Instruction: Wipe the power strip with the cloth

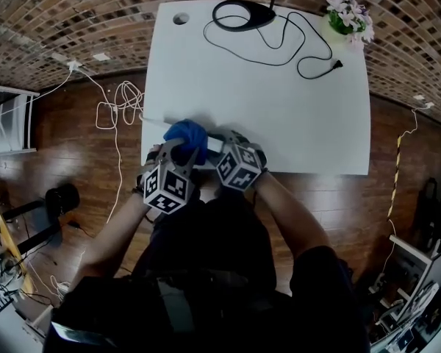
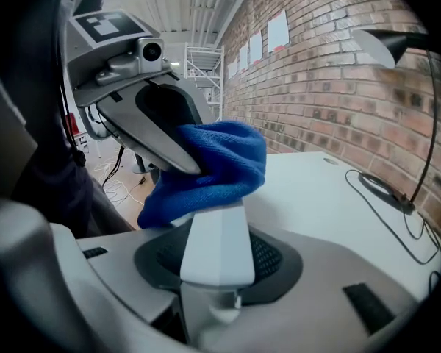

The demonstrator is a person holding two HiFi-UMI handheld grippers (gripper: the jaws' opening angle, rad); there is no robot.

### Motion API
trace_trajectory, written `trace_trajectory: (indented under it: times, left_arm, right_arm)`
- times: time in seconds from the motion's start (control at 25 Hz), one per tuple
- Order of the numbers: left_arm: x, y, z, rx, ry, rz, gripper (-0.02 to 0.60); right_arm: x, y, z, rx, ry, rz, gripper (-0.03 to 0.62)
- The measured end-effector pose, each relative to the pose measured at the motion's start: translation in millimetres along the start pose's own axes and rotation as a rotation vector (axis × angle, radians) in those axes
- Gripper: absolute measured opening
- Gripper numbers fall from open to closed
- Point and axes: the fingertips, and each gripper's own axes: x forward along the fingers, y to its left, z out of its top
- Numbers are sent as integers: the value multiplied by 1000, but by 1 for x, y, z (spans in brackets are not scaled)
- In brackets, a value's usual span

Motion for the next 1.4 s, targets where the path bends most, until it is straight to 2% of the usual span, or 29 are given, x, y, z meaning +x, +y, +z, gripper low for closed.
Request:
trace_trajectory:
  times: [0.24,0.36,0.56,0.68,0.8,0.88,1.0,1.16,1.4]
  left_arm:
    - [5,-11,10,-36,26,-122,61]
    - [9,-24,20,-19,40,-187,61]
    - [15,-39,33,-14,49,-255,61]
    - [15,-43,36,-59,37,-293,61]
    - [18,-44,46,-156,19,-370,60]
    - [21,-47,52,-164,37,-409,58]
    - [23,-53,51,-111,87,-424,52]
    - [21,-52,54,-109,56,-414,46]
    - [20,-47,50,-184,-5,-391,51]
  right_arm:
    - [1,1,1,-13,-6,-13,156]
    - [1,2,2,-18,-10,-15,156]
    - [-1,3,1,-36,-16,-21,155]
    - [-1,4,2,-42,-22,-24,153]
    - [-2,1,2,-48,-26,-24,153]
    - [-3,0,0,-52,-29,-26,153]
    - [-4,2,0,-53,-33,-30,155]
    - [-6,-1,1,-61,-31,-38,153]
    - [-2,1,2,-44,-22,-25,155]
